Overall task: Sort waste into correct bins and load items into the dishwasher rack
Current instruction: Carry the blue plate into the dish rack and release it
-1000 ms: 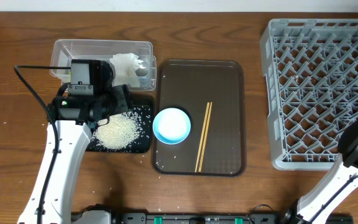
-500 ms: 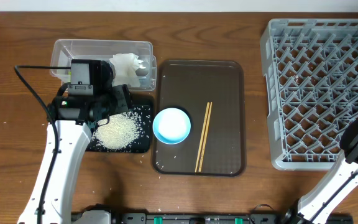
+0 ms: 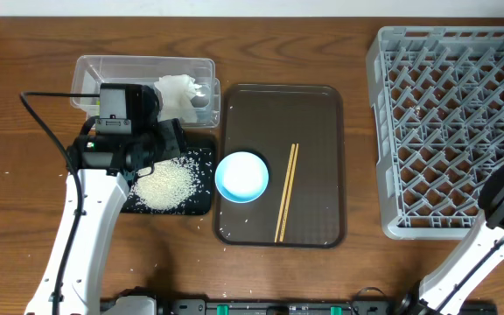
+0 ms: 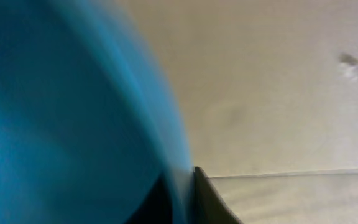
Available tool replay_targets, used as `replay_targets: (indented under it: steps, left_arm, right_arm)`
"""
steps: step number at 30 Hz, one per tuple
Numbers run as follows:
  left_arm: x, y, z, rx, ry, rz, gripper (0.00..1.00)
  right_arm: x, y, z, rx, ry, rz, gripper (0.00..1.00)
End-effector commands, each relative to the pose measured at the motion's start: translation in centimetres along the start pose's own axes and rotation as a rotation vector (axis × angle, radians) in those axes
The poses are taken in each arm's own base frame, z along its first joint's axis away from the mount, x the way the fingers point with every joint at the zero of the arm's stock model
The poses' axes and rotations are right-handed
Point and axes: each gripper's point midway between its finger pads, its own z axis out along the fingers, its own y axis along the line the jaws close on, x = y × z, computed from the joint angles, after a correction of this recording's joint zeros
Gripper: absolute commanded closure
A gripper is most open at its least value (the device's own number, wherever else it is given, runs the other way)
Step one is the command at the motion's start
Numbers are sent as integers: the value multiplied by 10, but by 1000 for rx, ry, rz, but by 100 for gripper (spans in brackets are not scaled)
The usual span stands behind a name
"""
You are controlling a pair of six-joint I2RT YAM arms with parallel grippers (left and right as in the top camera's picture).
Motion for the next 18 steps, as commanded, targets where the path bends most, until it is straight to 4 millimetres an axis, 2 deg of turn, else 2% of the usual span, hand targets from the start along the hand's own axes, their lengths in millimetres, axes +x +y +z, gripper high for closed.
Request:
replay_targets:
  steps: [1, 5, 8, 14, 18]
  left_arm:
    - [-3, 2, -4, -10, -18, 5, 43]
    - [-3, 1, -4, -10, -17, 5, 43]
    - [-3, 1, -4, -10, -17, 6, 43]
    - [-3, 1, -4, -10, -17, 6, 43]
    - [-3, 2, -4, -10, -17, 5, 43]
  right_arm:
    - [-6, 38, -6, -101, -30, 37, 82]
    - [-1, 44, -8, -118, -6, 58, 73]
    - [3, 36, -7, -78, 16, 79, 58]
    - [-9, -7, -18, 12, -19, 221, 19]
    - [-31, -41, -43, -37, -130, 324, 12]
